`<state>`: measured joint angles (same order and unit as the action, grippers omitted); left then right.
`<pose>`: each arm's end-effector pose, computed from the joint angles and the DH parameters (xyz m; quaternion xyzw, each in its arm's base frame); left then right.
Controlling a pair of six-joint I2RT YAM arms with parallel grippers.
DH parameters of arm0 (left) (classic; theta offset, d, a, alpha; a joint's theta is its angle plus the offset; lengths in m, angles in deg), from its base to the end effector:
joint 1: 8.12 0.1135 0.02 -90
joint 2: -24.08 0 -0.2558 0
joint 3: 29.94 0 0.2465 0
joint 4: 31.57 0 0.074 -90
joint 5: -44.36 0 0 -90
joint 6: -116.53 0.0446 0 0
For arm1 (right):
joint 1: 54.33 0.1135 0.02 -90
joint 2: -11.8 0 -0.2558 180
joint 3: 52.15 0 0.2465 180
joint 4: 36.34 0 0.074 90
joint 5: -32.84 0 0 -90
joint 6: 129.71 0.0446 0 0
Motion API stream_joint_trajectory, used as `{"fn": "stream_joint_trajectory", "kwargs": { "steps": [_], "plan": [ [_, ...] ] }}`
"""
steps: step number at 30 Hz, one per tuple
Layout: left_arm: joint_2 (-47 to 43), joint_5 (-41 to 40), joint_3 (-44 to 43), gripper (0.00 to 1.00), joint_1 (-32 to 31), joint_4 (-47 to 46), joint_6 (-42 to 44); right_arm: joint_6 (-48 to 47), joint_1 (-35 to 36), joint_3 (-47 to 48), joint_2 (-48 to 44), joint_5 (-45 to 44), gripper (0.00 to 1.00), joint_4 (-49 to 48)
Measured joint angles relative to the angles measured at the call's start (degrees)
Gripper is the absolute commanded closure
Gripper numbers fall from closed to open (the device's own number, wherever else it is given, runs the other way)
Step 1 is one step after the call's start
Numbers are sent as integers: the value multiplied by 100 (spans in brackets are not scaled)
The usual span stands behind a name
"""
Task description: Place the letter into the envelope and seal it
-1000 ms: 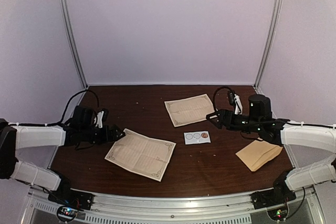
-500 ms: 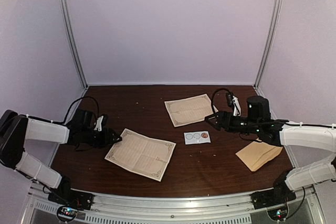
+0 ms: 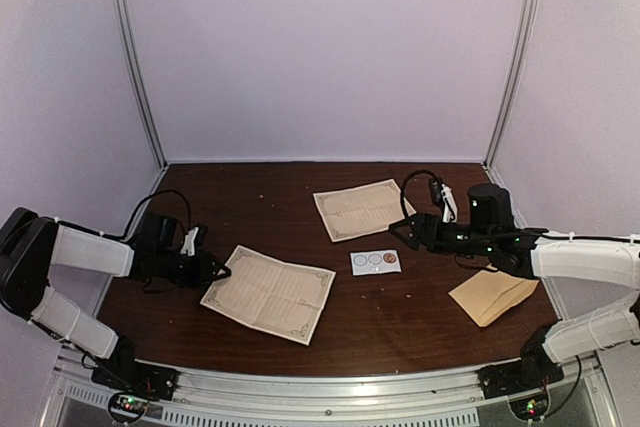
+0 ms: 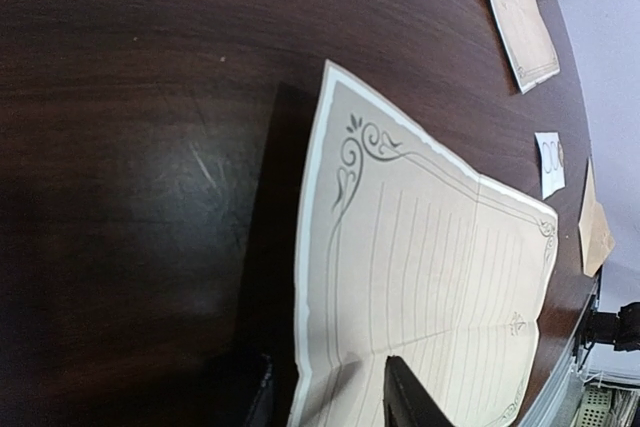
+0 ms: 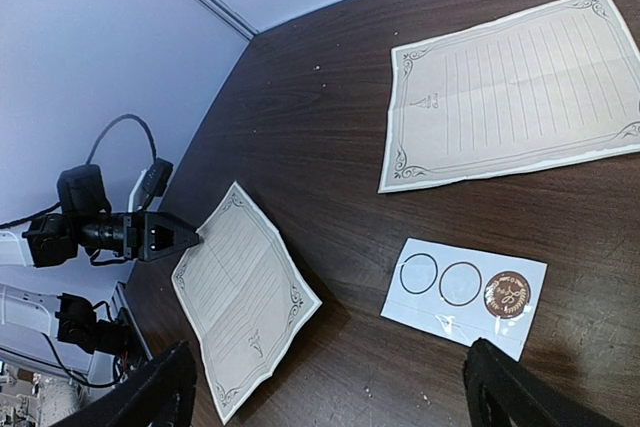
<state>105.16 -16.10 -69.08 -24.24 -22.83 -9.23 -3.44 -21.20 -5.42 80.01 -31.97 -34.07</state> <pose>0.2198 -0.0864 0.1142 -0.0708 0.9119 -0.3582 0.1875 0.2066 0.1575 0.2147 -0.0967 0.8203 0.4537 0.3345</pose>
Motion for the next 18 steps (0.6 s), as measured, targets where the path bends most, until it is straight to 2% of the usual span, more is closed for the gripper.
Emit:
{"fn": "stream_joint_trajectory", "kwargs": {
  "steps": [3, 12, 18],
  "plan": [
    [22, 24, 42, 70, 0, -83, -26, 0, 2, 0, 0, -13, 6, 2],
    [98, 90, 68, 100, 0, -195, -114, 0, 20, 0, -9, -85, 6, 9],
    [-120, 149, 74, 100, 0, -181, -98, 0, 37, 0, -81, -190, 5, 55]
  ]
}}
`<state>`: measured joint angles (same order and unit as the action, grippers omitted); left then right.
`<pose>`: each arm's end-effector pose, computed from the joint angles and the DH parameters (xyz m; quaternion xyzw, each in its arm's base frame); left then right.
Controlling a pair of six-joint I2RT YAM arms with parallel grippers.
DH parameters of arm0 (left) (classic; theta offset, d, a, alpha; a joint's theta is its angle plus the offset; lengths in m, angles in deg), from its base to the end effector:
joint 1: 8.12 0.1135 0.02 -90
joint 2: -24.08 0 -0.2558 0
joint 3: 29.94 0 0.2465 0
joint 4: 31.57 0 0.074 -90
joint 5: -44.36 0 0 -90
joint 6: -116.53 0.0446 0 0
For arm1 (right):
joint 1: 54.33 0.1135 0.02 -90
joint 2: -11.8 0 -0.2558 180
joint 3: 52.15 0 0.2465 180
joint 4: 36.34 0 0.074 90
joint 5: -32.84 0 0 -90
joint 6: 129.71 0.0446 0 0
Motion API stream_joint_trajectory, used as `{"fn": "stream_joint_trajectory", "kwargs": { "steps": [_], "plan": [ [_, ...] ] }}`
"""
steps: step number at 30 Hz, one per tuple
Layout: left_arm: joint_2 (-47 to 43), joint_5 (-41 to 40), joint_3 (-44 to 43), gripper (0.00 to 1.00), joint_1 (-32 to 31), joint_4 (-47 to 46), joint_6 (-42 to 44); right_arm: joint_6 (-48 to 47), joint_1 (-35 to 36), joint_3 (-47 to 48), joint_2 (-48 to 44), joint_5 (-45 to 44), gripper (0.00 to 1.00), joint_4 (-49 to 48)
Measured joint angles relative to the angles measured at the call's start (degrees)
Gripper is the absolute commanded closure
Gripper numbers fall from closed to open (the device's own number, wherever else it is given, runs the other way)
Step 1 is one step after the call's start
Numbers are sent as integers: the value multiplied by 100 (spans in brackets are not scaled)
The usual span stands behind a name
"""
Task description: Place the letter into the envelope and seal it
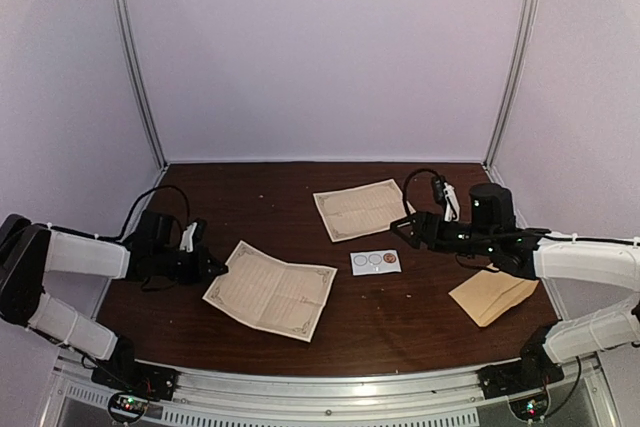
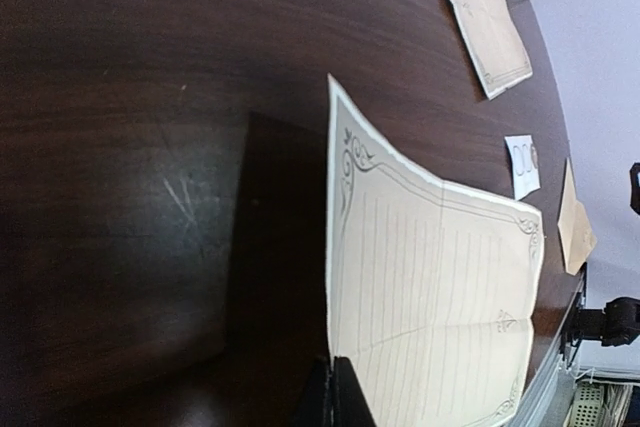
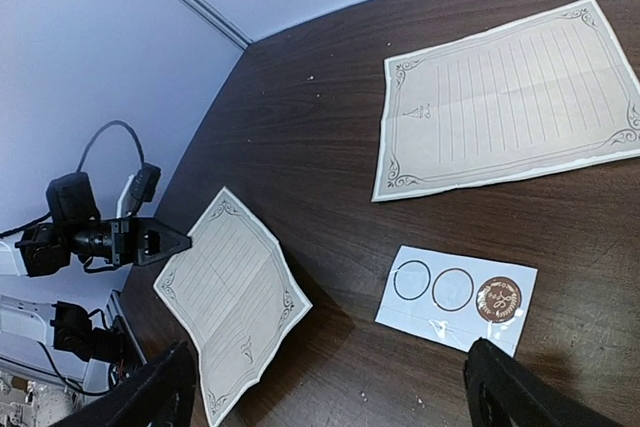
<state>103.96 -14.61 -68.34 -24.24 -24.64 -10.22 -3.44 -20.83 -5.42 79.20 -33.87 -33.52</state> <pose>0.2186 -0.0871 0.1181 -0.0679 0.9032 -0.3762 0.1950 0.2052 0.1570 0.2168 -0.0909 0.8215 0.4456 0.3440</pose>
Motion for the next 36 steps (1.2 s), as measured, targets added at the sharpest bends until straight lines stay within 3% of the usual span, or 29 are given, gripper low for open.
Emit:
{"fn": "stream_joint_trajectory", "kwargs": {
  "steps": [7, 13, 21, 29, 36],
  "plan": [
    [-1252, 367, -291, 100, 0, 308, 446, 87, 2, 0, -221, -168, 0, -79],
    [-1602, 857, -1759, 100, 2, 881, 1036, 251, 2, -2, -229, -166, 0, -376],
    [-1174, 1497, -3316, 100, -175, 874, 1493, 472, 214, -72, -142, 4, 0, -1182],
    [-68, 1882, -4391, 100, -1152, 697, 1742, 761, 396, -79, 317, 162, 0, -2170],
    [24, 2413, -4553, 100, -1456, 195, 1762, 975, 411, -240, 496, 227, 0, -2905]
  ]
}}
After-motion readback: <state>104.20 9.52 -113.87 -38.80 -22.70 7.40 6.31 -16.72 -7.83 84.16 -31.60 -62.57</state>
